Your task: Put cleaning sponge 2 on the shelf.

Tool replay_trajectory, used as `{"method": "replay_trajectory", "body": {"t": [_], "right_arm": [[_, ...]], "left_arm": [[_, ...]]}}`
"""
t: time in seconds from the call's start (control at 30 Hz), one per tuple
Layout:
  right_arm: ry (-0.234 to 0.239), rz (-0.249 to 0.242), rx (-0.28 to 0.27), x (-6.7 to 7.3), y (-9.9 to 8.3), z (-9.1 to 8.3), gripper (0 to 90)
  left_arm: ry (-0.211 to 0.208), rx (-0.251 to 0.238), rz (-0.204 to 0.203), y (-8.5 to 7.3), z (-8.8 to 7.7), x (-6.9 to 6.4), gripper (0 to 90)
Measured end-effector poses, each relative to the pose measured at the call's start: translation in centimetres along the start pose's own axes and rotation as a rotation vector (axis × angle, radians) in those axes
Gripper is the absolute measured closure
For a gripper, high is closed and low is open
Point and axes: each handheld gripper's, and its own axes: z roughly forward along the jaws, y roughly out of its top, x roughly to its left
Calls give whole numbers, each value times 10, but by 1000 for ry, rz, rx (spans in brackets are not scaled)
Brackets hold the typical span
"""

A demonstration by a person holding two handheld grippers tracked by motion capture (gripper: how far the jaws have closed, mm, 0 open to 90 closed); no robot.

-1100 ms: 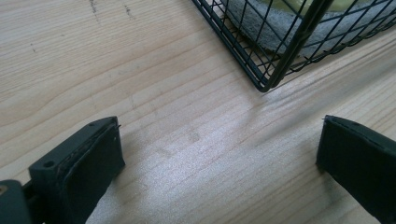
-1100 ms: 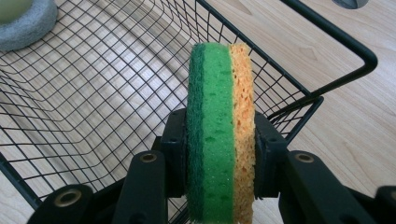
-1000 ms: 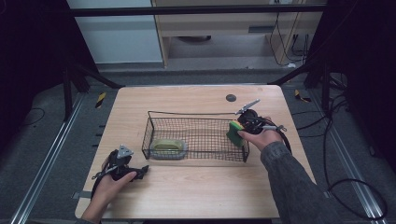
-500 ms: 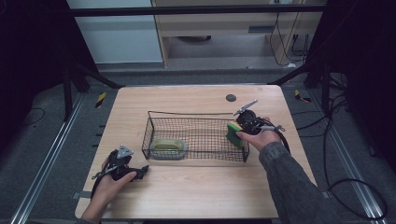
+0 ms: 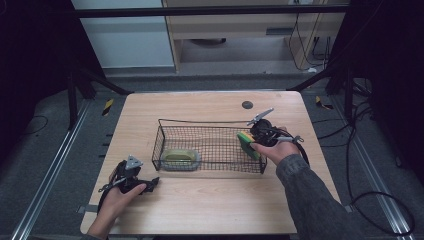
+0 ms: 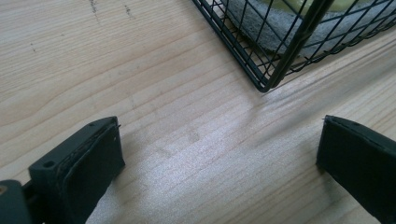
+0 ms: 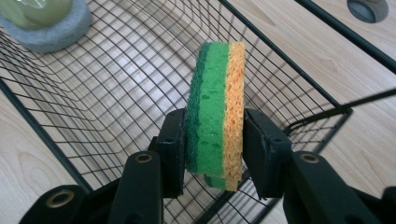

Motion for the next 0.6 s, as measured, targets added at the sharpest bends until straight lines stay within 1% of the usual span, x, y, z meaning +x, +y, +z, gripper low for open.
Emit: {"method": "replay_trajectory", "body": {"t": [0.1, 0.27, 0.3, 0.33, 0.5, 0.6], "right_arm": [[8, -6, -7, 4, 3, 1, 591], [28, -10, -2, 11, 7, 3, 571], [31, -12, 0, 13, 7, 3, 559], [41, -17, 4, 18, 8, 4, 525], [55, -21, 5, 24, 9, 2, 438], [62, -19, -7, 26, 9, -1, 404]], "left_arm": [[0, -1, 0, 0, 0, 0, 0], [0, -1, 0, 0, 0, 0, 0], [0, -1, 0, 0, 0, 0, 0], [0, -1, 0, 0, 0, 0, 0], [0, -2, -1, 0, 0, 0, 0], [0, -2, 0, 0, 0, 0, 0]]}}
